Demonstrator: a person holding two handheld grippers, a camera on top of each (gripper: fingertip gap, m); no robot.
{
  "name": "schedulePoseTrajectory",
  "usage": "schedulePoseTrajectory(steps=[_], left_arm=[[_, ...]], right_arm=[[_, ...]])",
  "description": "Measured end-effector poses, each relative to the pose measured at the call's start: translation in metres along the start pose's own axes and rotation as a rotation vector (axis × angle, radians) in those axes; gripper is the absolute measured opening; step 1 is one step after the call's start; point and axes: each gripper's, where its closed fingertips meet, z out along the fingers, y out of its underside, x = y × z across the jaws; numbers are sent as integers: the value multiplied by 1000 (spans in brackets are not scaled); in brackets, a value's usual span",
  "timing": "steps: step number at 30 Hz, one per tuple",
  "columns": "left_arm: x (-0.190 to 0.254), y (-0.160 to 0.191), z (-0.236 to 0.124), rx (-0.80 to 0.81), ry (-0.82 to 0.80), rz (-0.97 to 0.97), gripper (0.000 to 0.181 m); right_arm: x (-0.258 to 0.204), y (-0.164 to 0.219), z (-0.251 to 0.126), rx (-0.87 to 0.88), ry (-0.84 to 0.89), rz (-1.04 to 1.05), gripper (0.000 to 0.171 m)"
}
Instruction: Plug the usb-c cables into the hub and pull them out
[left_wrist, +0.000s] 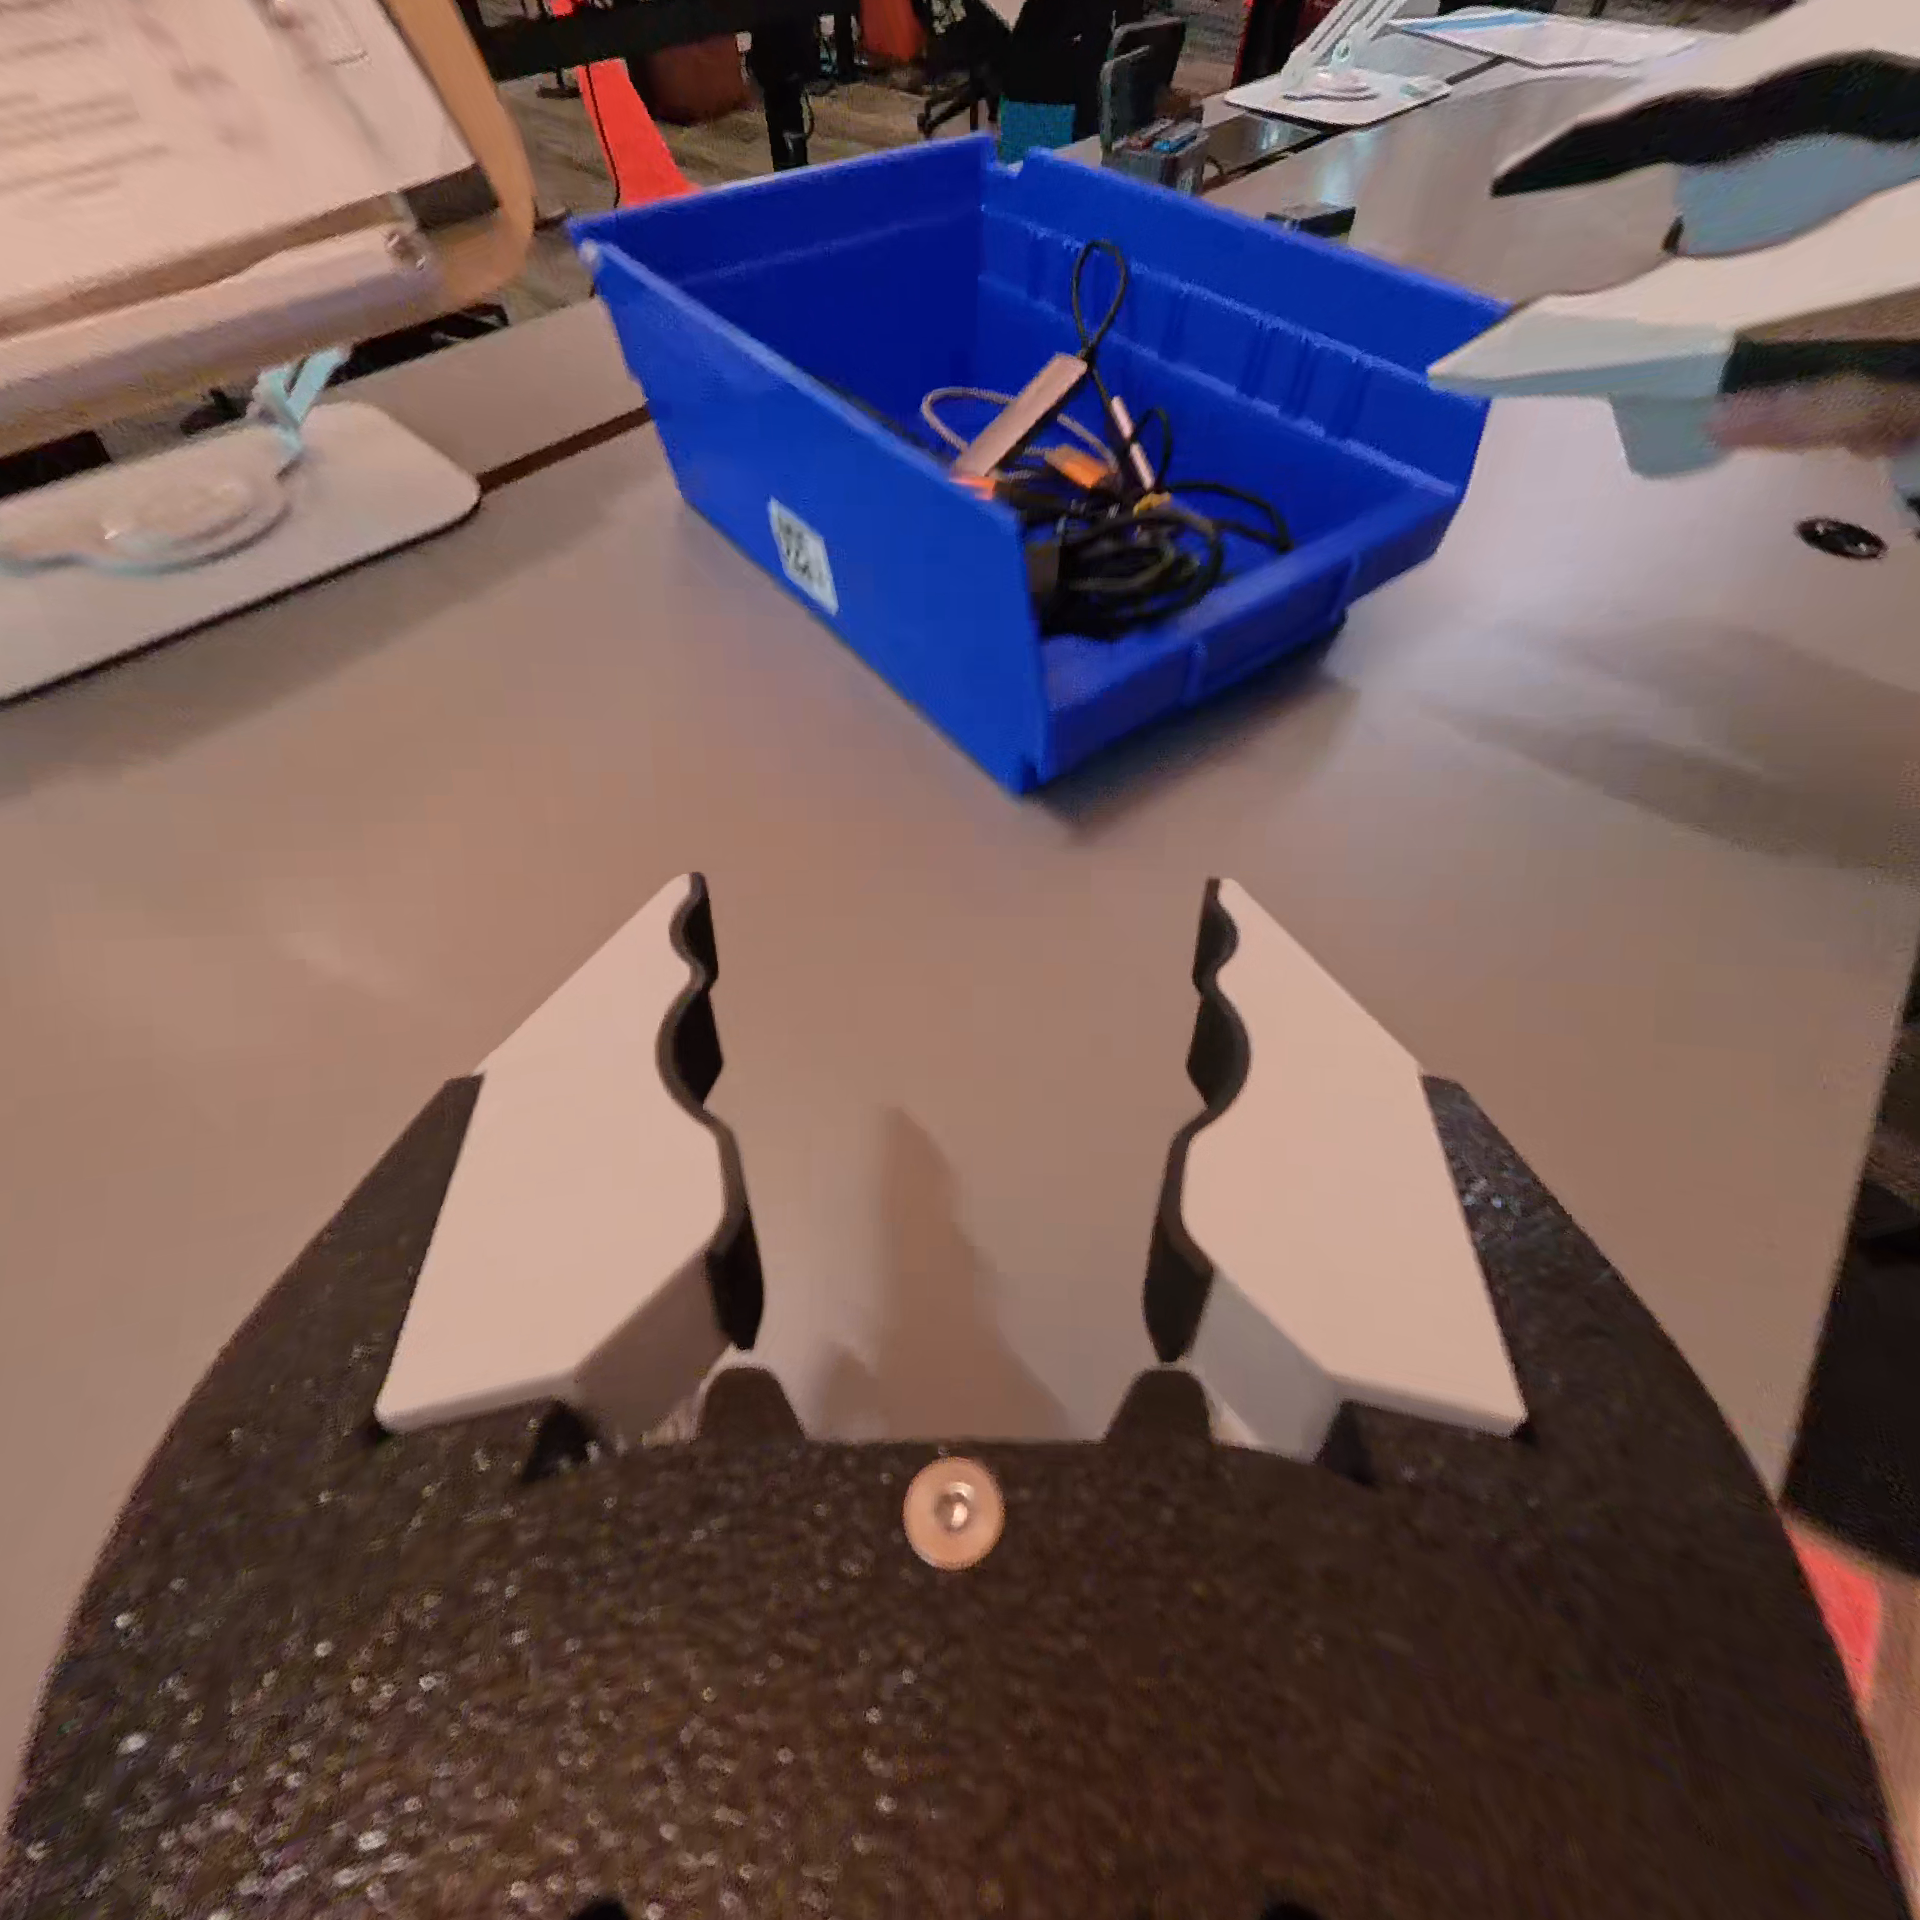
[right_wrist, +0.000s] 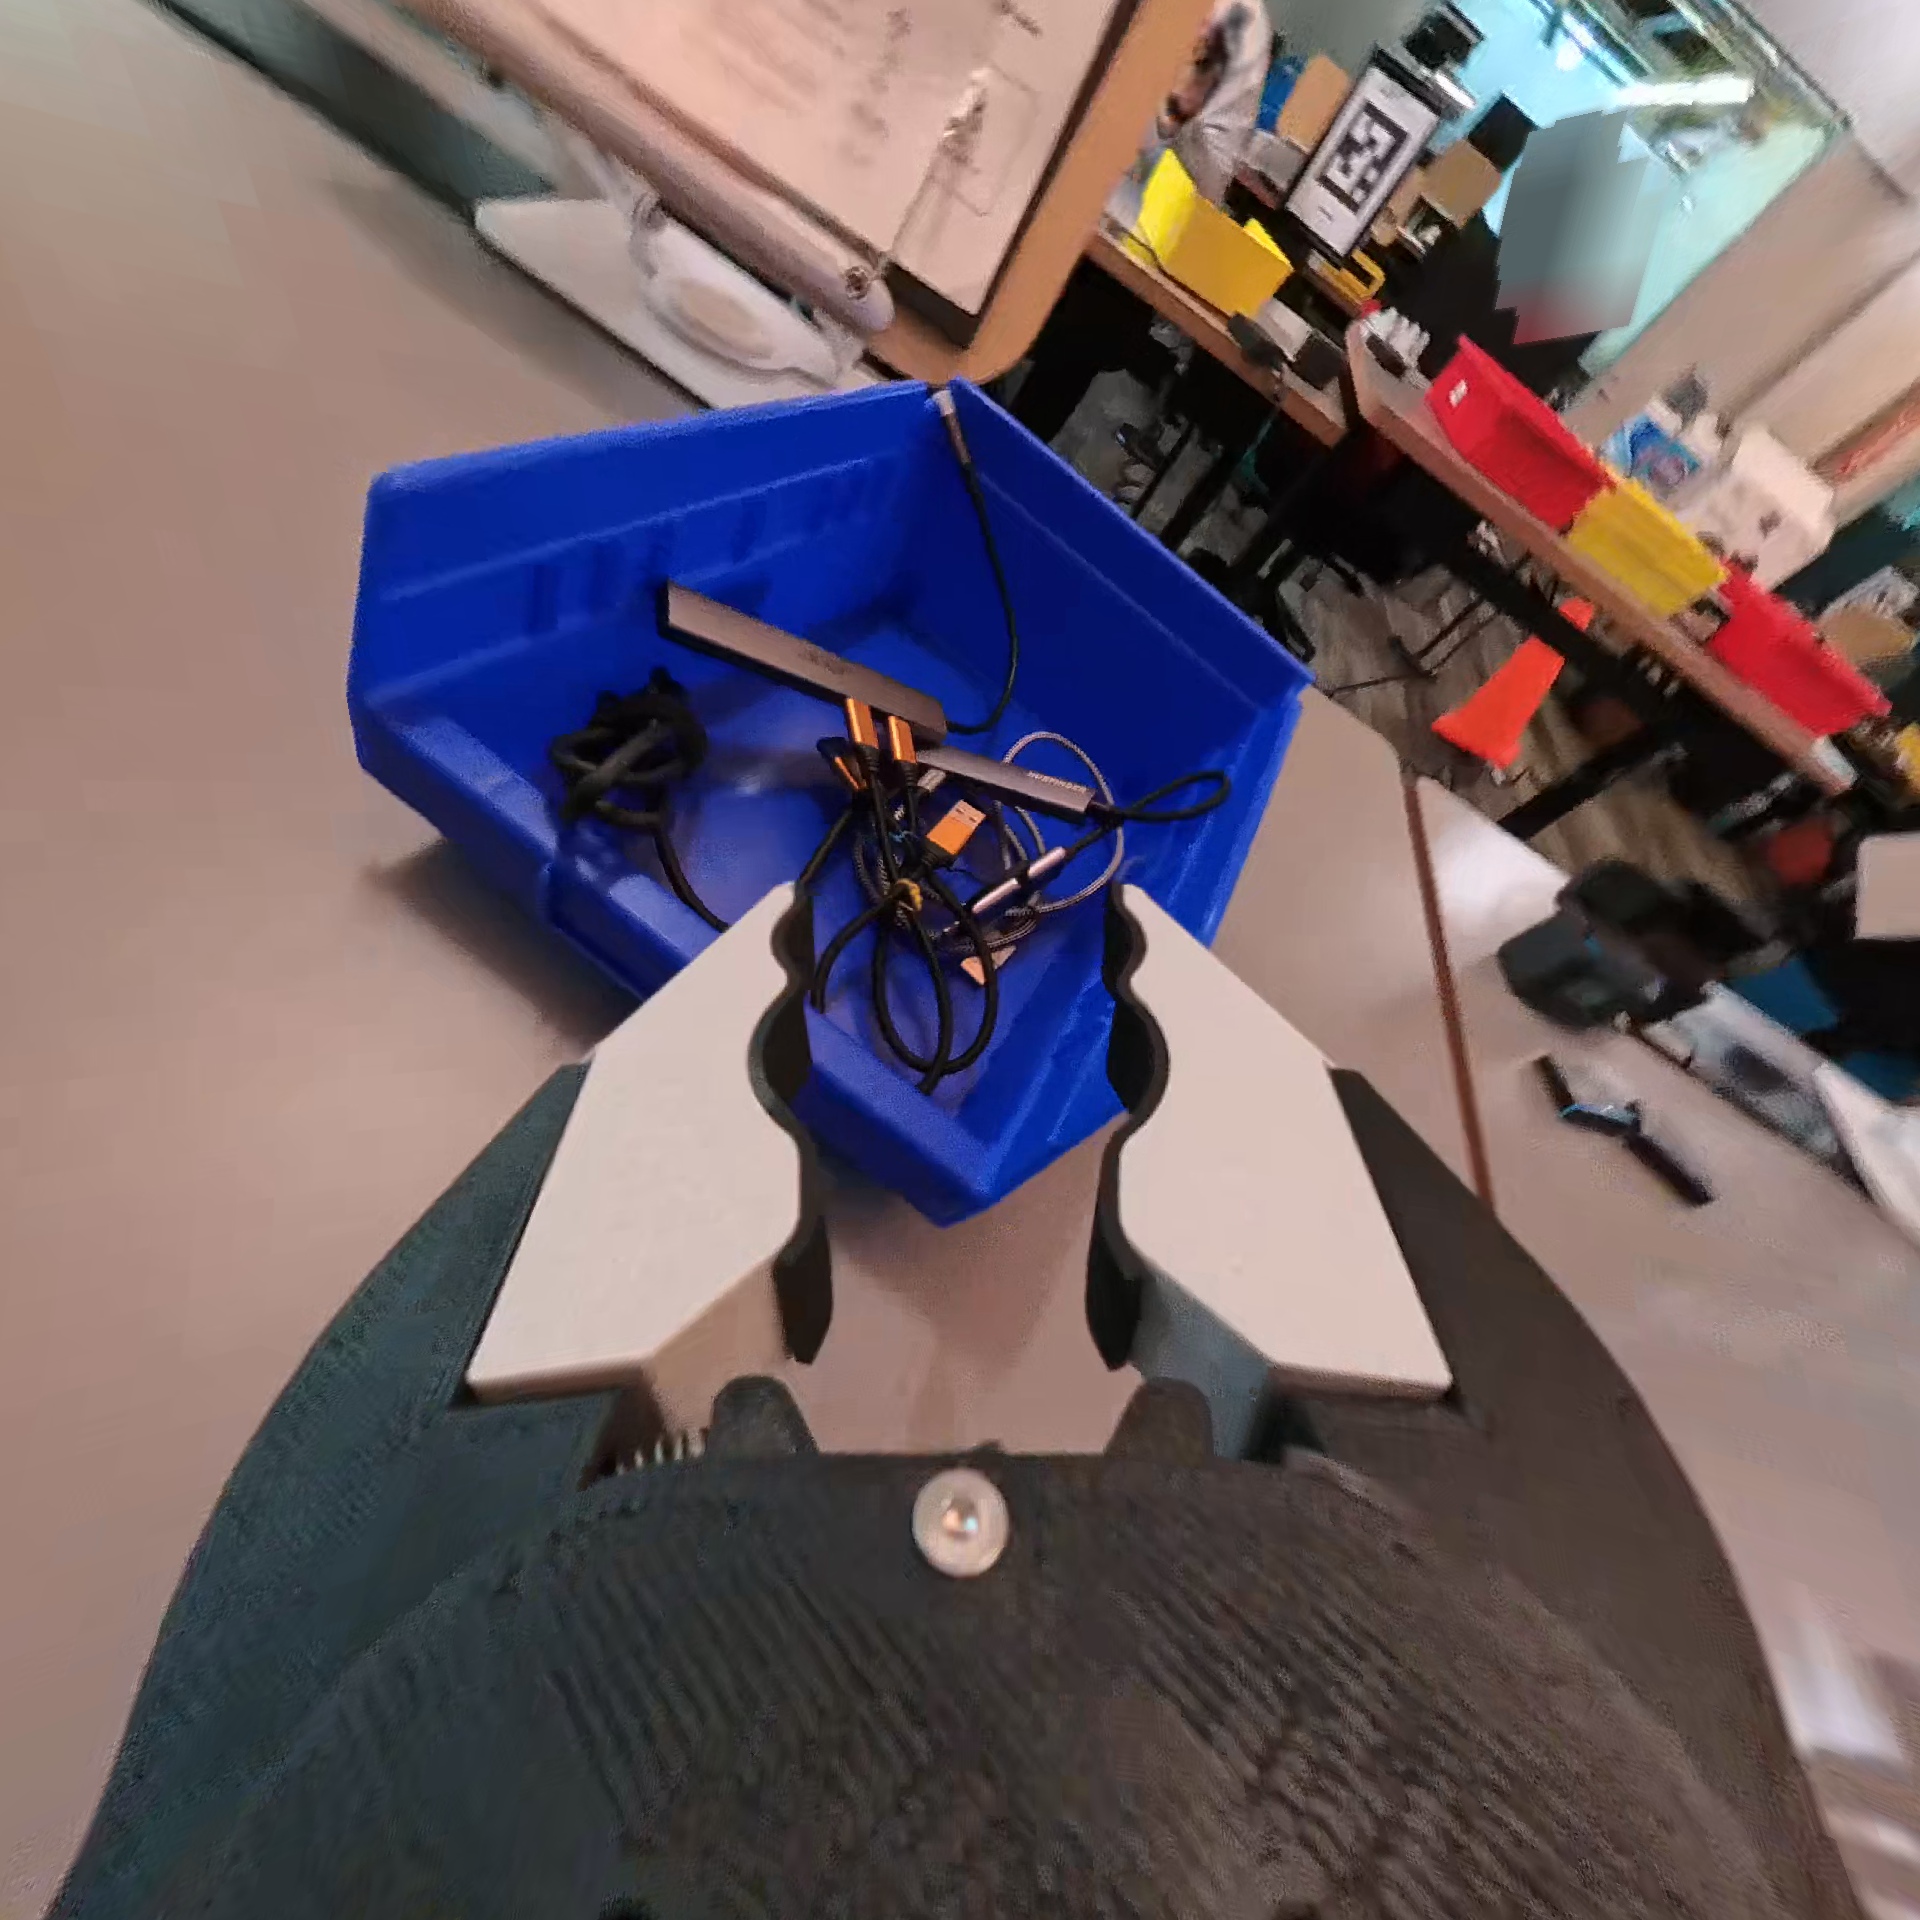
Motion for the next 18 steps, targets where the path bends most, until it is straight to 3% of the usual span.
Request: schedulePoseTrajectory(steps=[3,6,10,12,15,18], left_arm=[[8,-27,46,23,-69,-12,92],[3,-51,80,86,-176,-9,80],[1,-37,123,-51,-187,27,72],[-3,-26,131,-98,-190,90,37],[-13,-25,126,-26,-227,209,18],[-33,-19,110,3,-305,249,10]], right_arm=[[17,3,-12,-27,76,117,75],[30,4,-20,2,128,187,92],[37,16,-21,-41,152,263,105],[39,16,-23,-44,168,270,107],[32,12,-24,-40,142,241,107],[23,8,-24,-52,133,201,107]])
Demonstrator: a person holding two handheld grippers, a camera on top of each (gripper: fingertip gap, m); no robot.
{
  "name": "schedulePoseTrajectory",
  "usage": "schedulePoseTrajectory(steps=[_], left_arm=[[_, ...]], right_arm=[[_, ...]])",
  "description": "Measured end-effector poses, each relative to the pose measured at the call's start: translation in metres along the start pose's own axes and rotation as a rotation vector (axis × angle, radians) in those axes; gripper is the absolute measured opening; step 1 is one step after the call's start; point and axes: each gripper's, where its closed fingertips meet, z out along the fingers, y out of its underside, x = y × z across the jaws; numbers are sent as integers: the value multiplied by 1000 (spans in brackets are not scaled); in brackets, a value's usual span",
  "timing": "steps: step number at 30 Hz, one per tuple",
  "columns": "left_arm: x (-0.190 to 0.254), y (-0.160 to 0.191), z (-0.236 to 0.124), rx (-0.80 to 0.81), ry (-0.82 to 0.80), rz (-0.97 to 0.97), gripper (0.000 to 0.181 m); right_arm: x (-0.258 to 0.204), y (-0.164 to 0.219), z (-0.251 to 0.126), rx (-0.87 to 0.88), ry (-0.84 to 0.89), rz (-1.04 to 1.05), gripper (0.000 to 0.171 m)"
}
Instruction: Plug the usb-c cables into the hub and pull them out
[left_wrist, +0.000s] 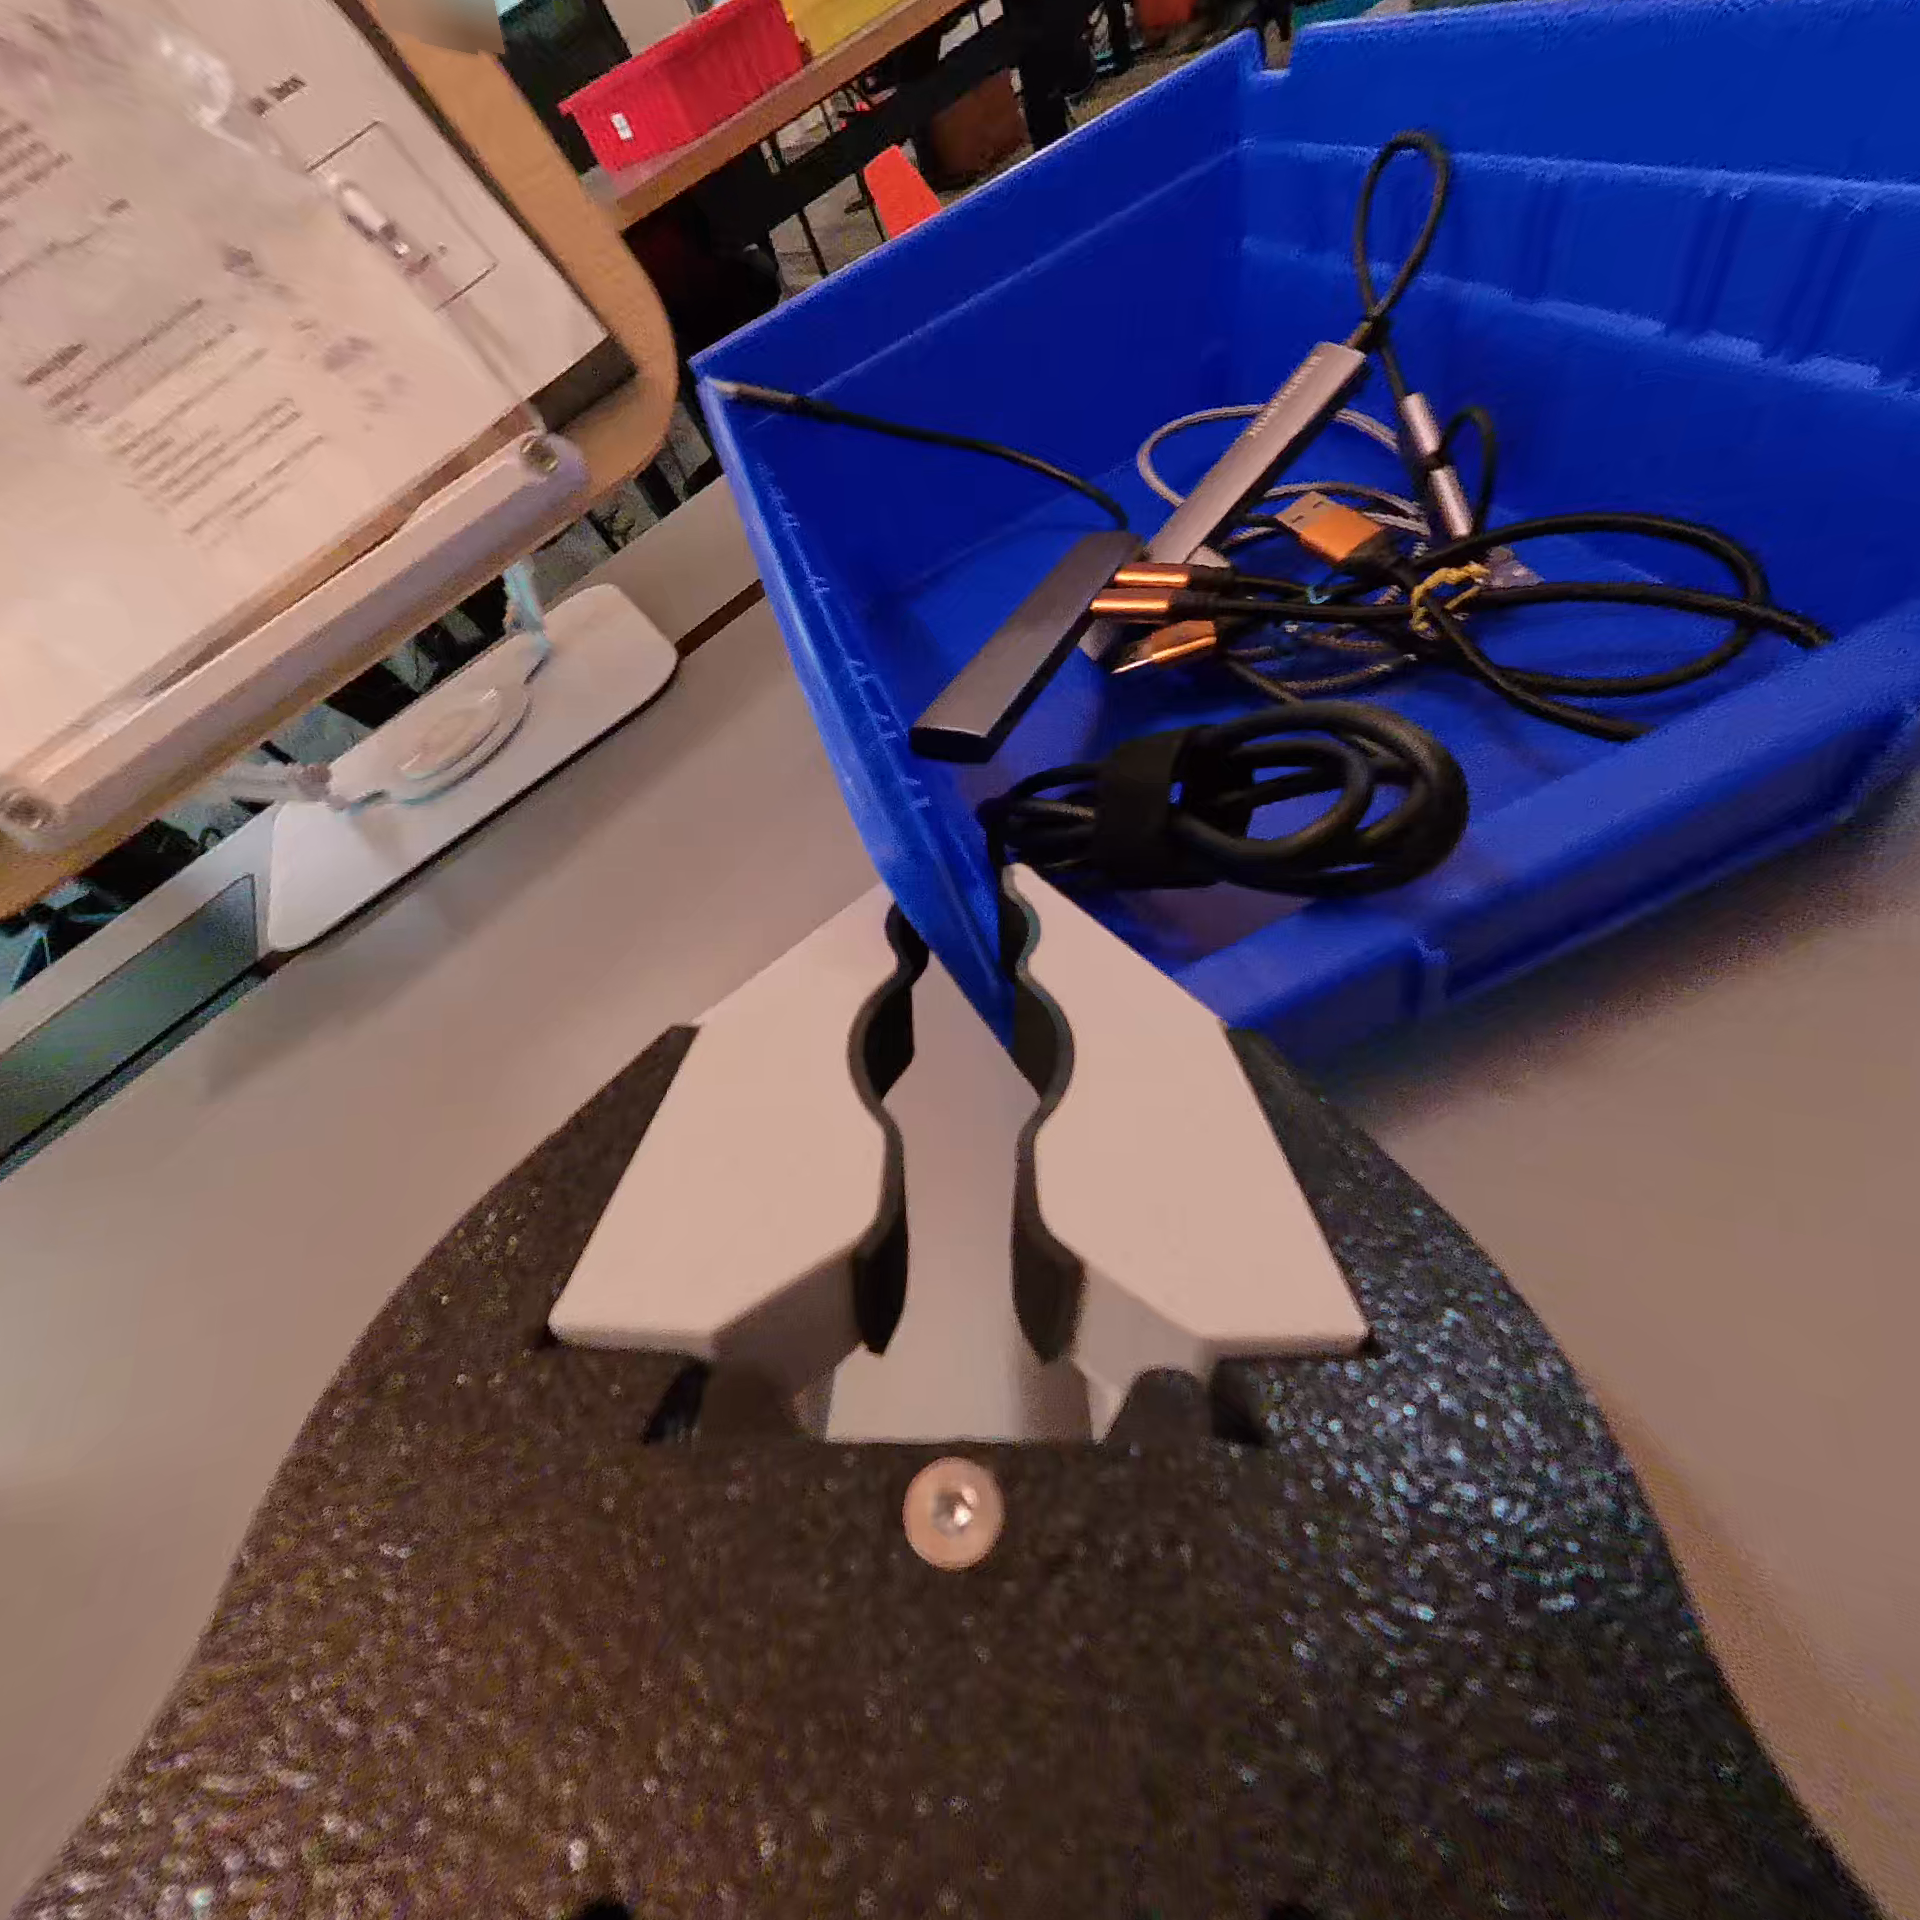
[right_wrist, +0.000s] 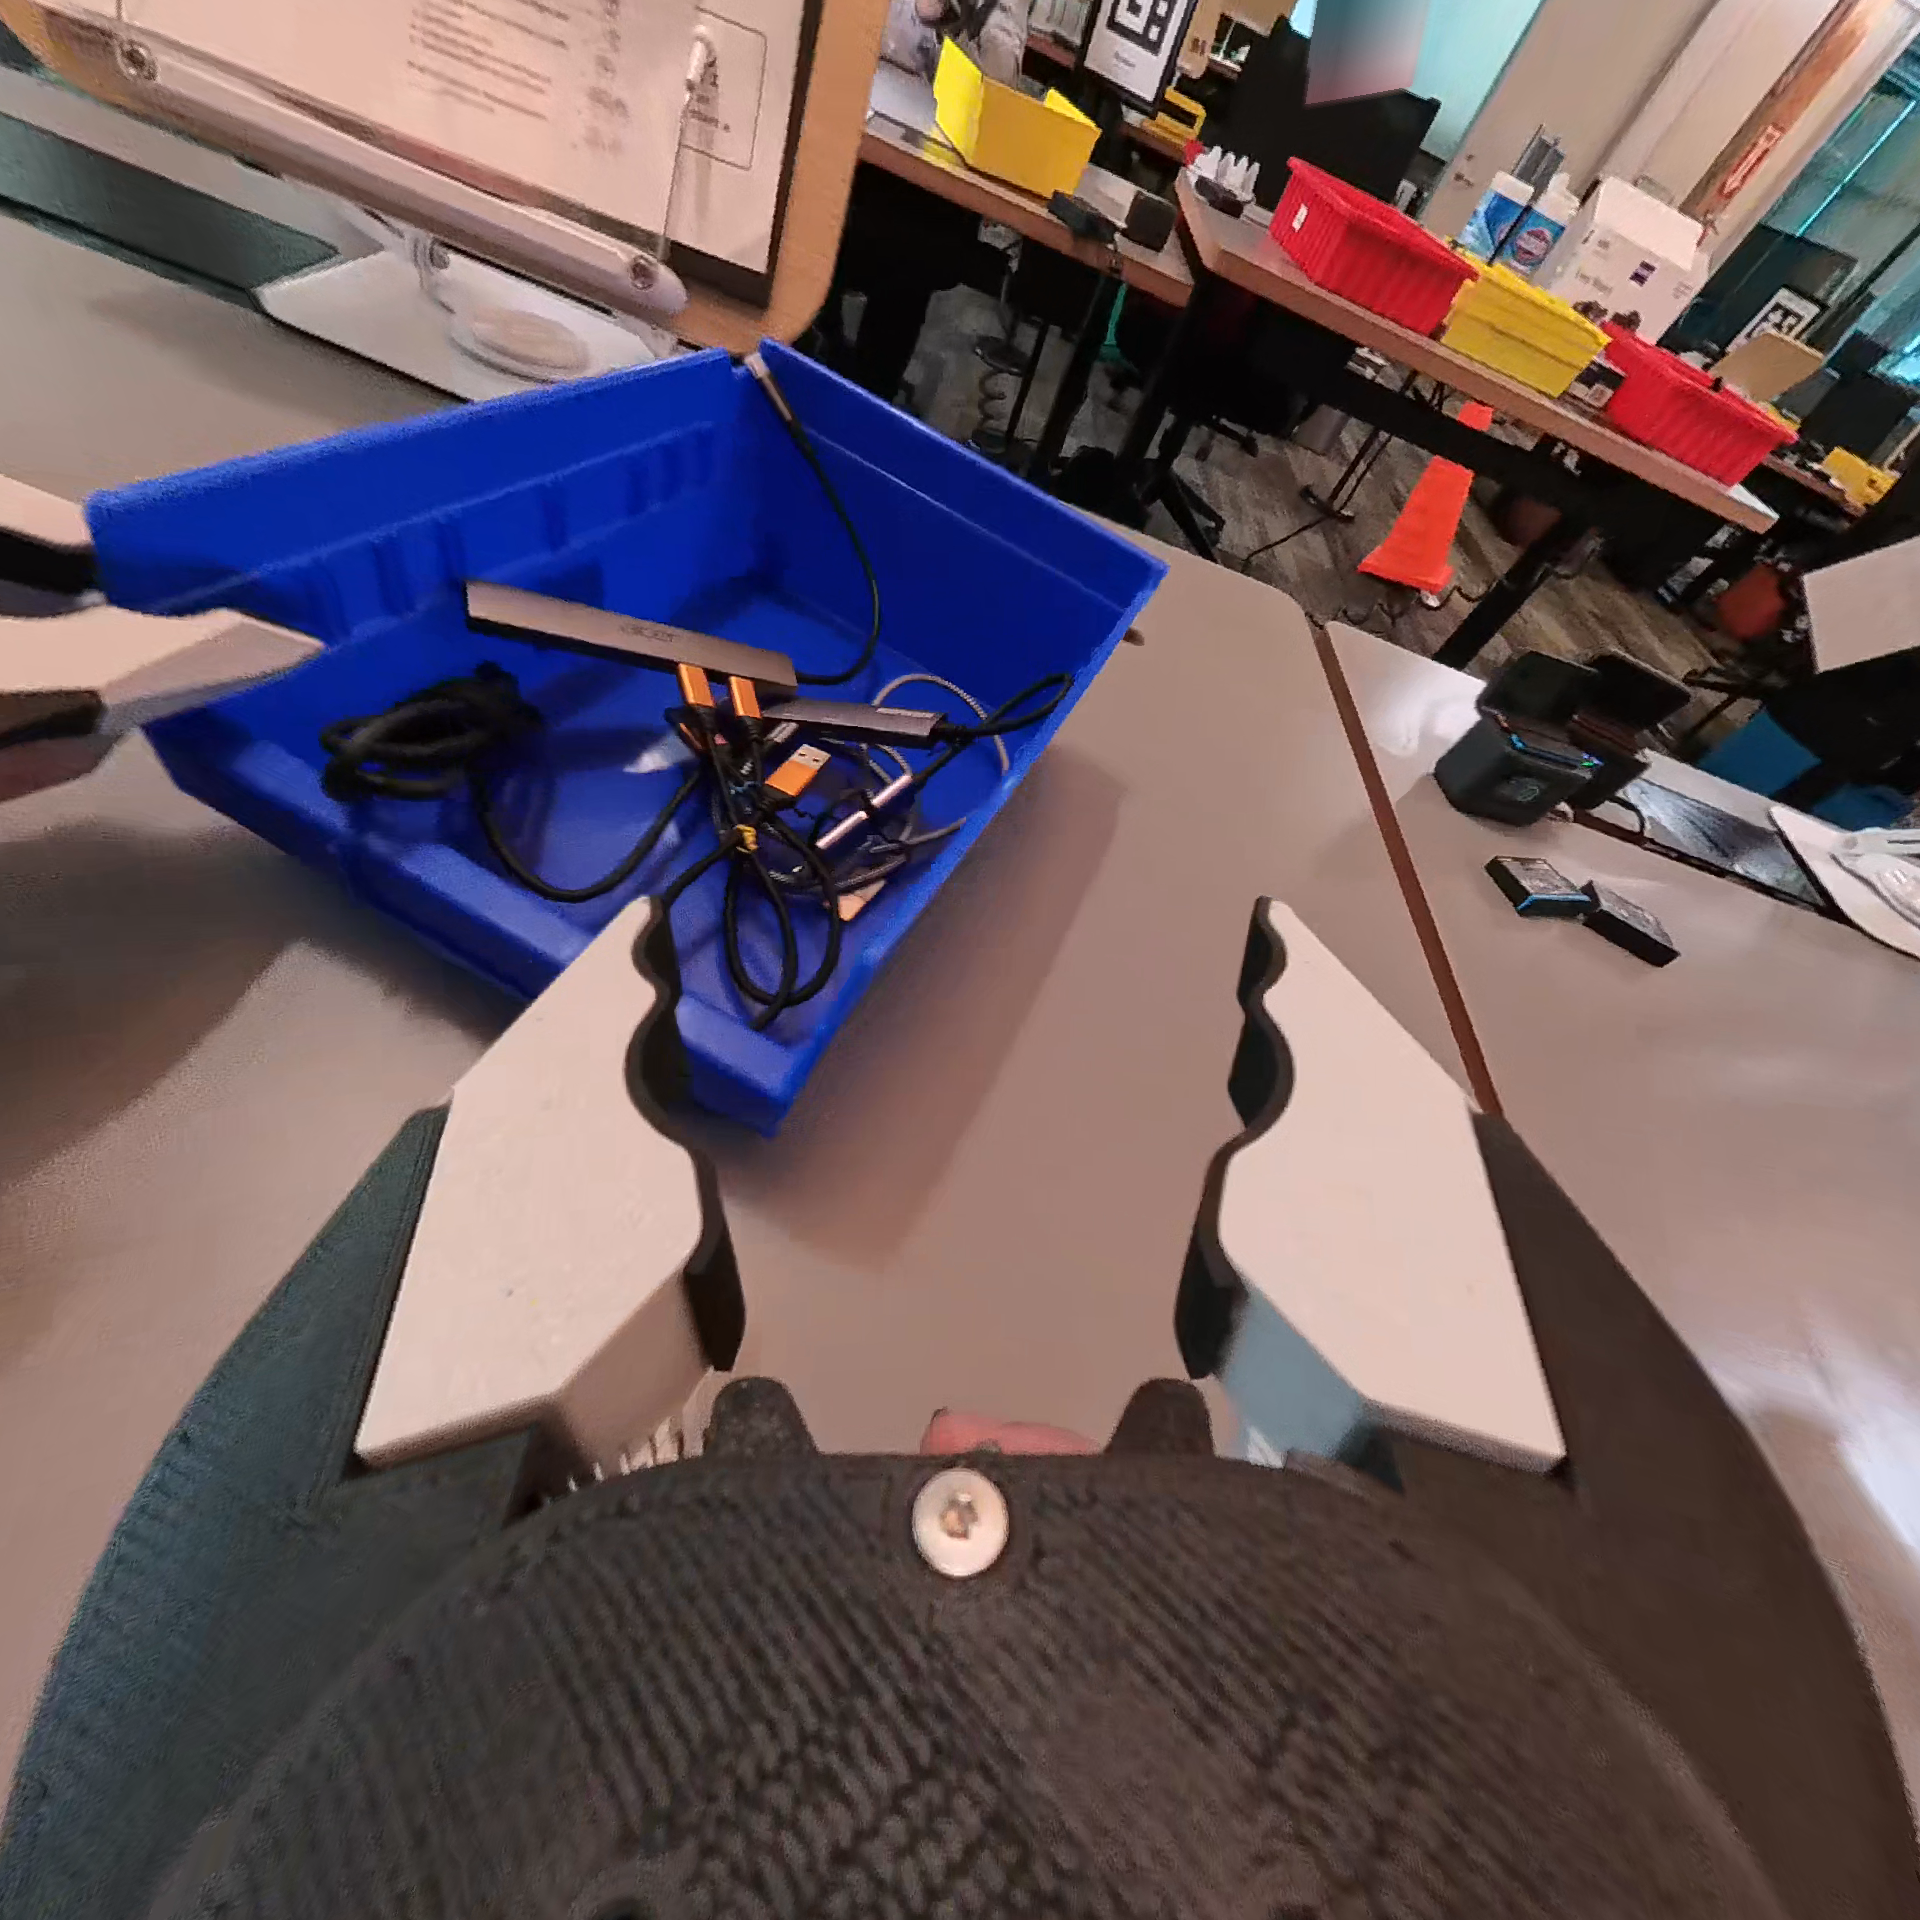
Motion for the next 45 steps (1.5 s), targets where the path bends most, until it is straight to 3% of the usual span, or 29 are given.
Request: schedulePoseTrajectory(steps=[5,10,14,18,21,24,27,30,34,40,45], left_arm=[[-22,22,-37,2,44,-99,6],[-42,53,-98,1,71,-105,7],[-62,81,-154,-13,37,-67,8],[-80,101,-187,18,-6,-125,6],[-89,106,-194,19,-8,-169,4],[-95,109,-194,16,-5,-216,3],[-97,110,-194,15,-15,-213,3],[-105,113,-196,14,-55,-175,3],[-112,116,-198,16,-56,-175,4],[-115,117,-198,22,-38,-177,3],[-116,118,-199,22,-29,-189,3]], right_arm=[[-23,-16,-7,37,-35,-47,106],[-73,-34,-10,55,-136,-131,109],[-150,-75,-24,168,-366,-86,110],[-233,-146,-23,256,-572,-23,111],[-306,-193,-1,191,-725,-9,109],[-374,-219,41,69,-771,-40,109],[-436,-214,87,-113,-803,-93,103],[-486,-180,122,-329,-819,-182,104],[-544,-177,127,-450,-1012,-26,87],[-565,-128,150,-636,-903,-167,65],[-557,-135,168,-621,-810,-67,21]])
